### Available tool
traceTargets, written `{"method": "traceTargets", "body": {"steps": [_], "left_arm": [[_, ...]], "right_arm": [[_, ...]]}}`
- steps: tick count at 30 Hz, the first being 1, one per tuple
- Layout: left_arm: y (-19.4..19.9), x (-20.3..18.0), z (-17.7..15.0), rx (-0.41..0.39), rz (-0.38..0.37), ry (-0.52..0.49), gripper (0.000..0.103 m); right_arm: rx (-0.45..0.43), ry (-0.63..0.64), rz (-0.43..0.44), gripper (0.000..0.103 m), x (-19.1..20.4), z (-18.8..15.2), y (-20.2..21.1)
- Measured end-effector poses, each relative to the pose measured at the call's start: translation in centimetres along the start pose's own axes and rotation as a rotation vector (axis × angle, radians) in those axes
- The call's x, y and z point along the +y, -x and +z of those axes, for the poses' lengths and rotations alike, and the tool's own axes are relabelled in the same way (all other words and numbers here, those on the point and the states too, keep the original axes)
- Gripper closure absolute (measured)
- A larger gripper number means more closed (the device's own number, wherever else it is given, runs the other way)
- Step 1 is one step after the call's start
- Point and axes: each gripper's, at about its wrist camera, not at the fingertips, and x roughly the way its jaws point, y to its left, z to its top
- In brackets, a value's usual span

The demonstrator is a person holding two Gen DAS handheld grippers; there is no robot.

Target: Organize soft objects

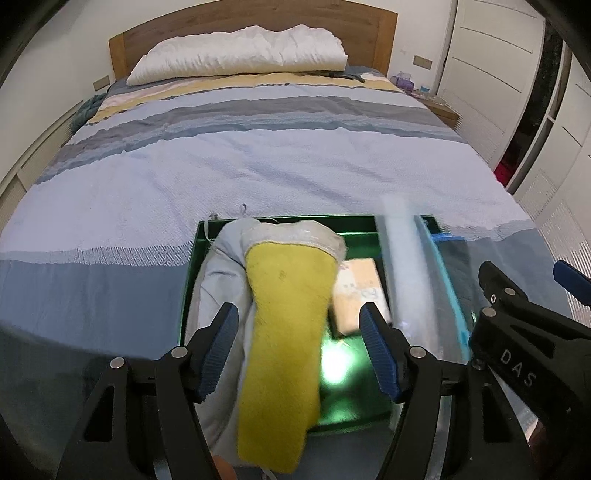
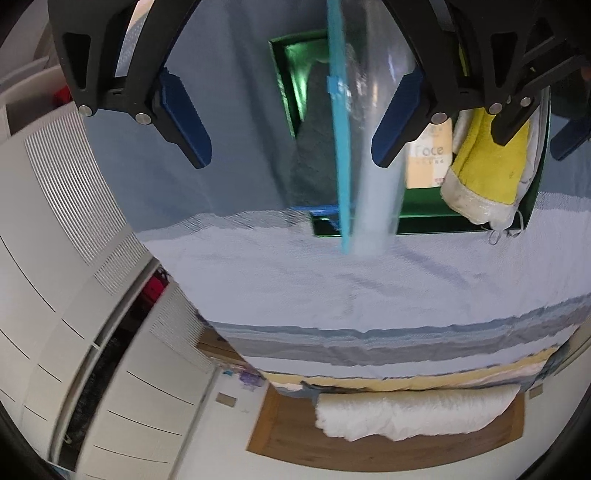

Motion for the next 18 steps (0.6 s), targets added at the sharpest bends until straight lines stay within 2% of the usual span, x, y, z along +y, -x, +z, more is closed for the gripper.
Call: {"method": "traceTargets", "body": {"steps": [9,16,17,18], "left_arm": [[6.2,-1.1,-4.1,-0.011,-0.098,-0.023,0.041],[14.1,1.1,-9.7,-0.057,-0.146,-0.065,0.041],[15.2,1.7,-10.6,-0.063,-0.146,-0.071,0.037],[16.1,2.4,-11.5,-0.068,-0.147,-0.071,0.026]], "right_arm": [[-0.023,-0.072,-0.037,0.009,-3.4,-3.6,5.5],[-0.074,-0.106,-0.032,0.004,-4.2,-8.4,13.8],[-0.085,-0.108,-0.019,0.003,-4.0,-9.4,15.5],[-0.09,-0.111,-0.013,0.001,-3.8,-10.1,16.4]]}}
